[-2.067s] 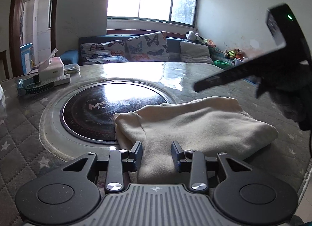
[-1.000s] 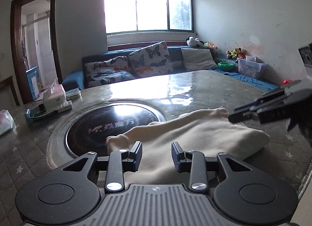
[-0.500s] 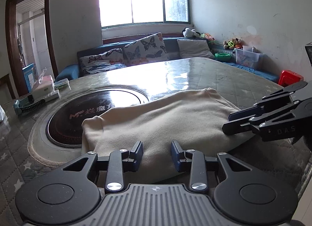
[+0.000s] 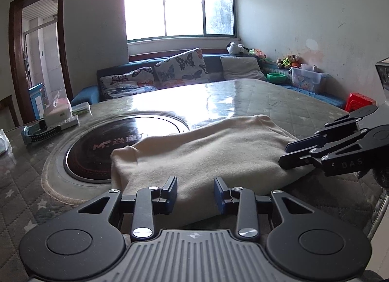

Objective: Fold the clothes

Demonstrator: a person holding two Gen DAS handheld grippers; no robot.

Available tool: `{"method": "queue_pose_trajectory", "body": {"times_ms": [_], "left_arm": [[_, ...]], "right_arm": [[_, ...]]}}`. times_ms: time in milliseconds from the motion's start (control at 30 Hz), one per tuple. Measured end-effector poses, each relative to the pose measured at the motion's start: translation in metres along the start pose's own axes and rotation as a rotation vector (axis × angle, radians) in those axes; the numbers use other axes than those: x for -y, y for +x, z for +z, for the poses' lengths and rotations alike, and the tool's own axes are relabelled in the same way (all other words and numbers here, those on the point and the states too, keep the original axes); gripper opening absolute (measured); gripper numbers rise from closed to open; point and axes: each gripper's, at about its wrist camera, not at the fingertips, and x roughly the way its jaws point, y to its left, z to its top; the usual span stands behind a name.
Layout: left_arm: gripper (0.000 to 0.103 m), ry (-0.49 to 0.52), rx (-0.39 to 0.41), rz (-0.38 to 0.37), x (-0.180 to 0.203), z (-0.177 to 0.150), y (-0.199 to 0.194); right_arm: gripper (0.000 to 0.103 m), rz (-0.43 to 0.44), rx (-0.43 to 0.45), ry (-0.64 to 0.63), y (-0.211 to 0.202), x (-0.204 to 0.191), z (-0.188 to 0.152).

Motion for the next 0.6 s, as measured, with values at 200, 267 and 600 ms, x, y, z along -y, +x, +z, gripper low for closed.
{"method": "queue_pose_trajectory", "body": {"times_ms": [200,267,600], "left_arm": [[0.036,-0.024,0.036,0.041,-0.010,0.006,-0.011],[0.036,-0.029,0.027,0.063,-0.013,0.007,-0.008],[0.040,-0.081,-0.035,0.113,-0.026,0.000,-0.004]], "right_arm": [[0.028,-0.014,-0.008,-0.005,-0.004,-0.003,0.008],[0.028,-0.008,0.003,0.002,-0.004,-0.006,0.015],[0.038,0.086,0.025,-0.041,0.021,-0.035,0.049]]}}
